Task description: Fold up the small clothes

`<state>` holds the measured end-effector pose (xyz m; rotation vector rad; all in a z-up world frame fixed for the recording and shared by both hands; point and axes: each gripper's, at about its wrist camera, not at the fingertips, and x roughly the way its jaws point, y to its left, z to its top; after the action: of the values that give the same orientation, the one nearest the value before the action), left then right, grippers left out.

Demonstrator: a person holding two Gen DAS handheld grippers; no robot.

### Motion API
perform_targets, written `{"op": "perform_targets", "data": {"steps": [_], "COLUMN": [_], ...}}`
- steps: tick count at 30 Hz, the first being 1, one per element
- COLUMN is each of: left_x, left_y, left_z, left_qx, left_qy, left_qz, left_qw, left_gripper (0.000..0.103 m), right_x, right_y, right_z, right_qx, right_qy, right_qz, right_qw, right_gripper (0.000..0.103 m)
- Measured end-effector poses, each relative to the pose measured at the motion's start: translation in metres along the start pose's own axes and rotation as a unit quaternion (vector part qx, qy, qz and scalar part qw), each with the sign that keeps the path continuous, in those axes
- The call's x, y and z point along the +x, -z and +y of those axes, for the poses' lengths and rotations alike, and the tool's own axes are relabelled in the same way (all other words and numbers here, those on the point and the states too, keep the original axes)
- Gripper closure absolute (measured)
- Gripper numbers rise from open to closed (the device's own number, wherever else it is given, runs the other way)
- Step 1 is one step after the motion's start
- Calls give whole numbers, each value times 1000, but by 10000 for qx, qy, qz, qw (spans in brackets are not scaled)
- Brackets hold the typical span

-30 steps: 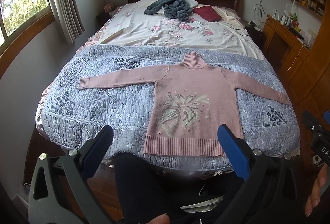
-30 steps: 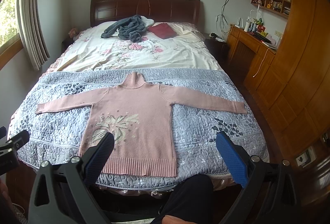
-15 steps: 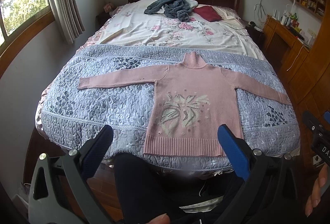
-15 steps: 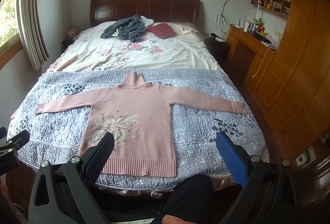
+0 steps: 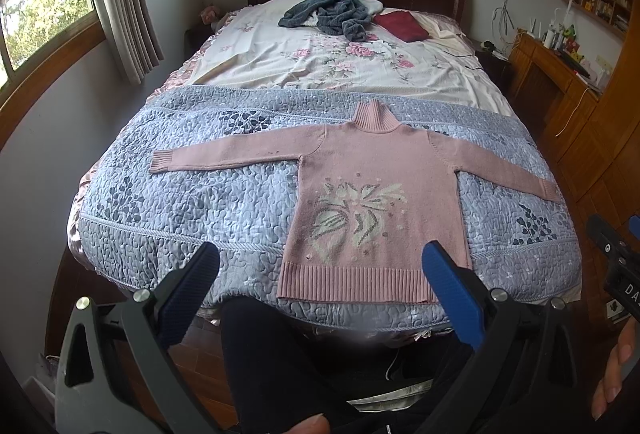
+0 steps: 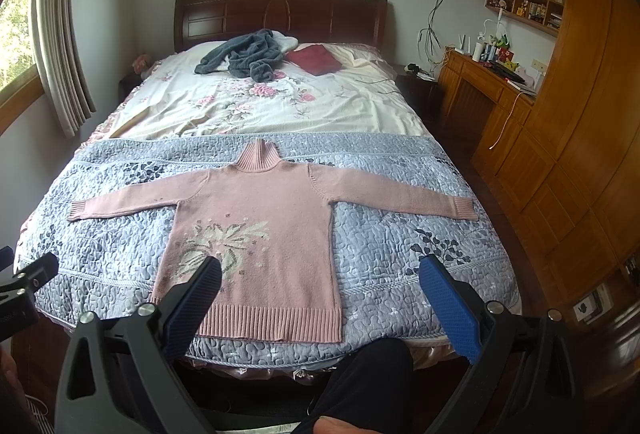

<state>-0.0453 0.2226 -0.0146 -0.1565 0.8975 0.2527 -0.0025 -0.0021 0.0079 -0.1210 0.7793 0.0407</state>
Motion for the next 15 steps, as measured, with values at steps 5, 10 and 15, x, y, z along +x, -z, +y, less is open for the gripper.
{"op": "perform_targets", "data": {"steps": [5,10,15], "left_x": [0,1,1], "left_y": [0,1,0], "left_z": [0,-1,0], "left_qx": [6,3,-2], "left_qy": [2,0,-1], "left_qz": [5,12,11], "left_qw": [10000,10000,10000], "left_gripper": [3,3,3], "right_x": [0,1,3], "right_y": [-1,0,1], "right_z": [-2,-1,-1], "right_qx": [-4,-3,-5], "right_qy": [0,4,3], "right_qz": [6,10,12], "right_qw": [10000,10000,10000], "right_gripper": [4,4,4]}}
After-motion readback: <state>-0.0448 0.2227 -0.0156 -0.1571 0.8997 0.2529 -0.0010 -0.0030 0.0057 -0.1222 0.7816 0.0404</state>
